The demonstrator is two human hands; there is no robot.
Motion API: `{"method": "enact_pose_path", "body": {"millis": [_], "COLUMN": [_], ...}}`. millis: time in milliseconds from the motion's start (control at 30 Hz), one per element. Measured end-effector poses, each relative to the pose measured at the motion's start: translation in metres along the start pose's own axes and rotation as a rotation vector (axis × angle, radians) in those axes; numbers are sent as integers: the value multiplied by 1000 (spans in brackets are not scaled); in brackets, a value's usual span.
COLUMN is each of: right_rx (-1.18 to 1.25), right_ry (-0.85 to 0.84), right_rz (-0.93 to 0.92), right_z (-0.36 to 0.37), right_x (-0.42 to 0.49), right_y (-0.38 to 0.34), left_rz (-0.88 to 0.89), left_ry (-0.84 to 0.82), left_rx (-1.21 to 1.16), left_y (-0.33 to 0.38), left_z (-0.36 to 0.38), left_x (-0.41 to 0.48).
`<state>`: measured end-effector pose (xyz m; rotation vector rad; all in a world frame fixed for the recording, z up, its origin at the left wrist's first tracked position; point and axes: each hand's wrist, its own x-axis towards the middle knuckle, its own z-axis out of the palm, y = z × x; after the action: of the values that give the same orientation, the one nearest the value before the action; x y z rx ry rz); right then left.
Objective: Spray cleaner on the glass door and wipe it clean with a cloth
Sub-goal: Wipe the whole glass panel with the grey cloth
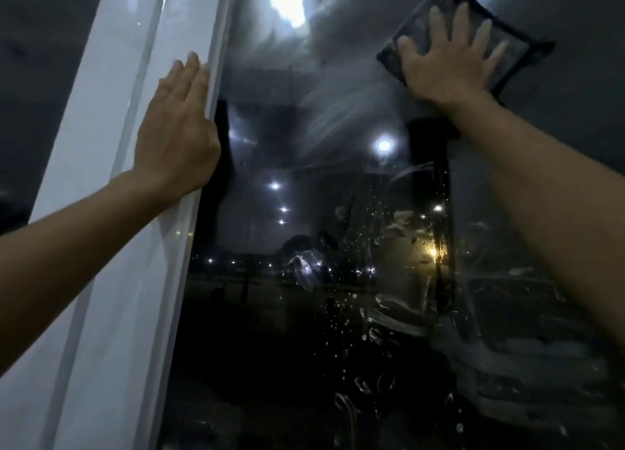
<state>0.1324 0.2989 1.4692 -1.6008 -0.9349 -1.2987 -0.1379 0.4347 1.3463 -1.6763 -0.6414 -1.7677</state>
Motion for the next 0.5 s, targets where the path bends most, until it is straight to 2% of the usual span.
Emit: {"method": "enact_pose_path", "body": {"millis": [67,133,200,300,367,433,500], "right_rx": [19,19,5,-39,-73,-68,-49], "right_ry": [-6,-7,-7,-54,-87,-80,-55], "right_rz": [56,0,-203,-633,-762,-701,-514], "right_z": [1,4,13,21,20,14,7], "right_x": [-4,-17,-43,-90,-93,-72,-44], "right_y": [-8,-34,-66,-102,-103,-89,-61], "left_rz": [-3,-5,-2,6,5,3,6], "left_ry": [-2,-9,-16,-28,-32,-33,-38], "left_rx": [15,30,40,42,49,54,52], "left_y": [1,3,3,2,1,2,3], "left_z": [1,2,2,-1,-2,-3,-5], "left_x": [1,0,0,0,0,0,0]}}
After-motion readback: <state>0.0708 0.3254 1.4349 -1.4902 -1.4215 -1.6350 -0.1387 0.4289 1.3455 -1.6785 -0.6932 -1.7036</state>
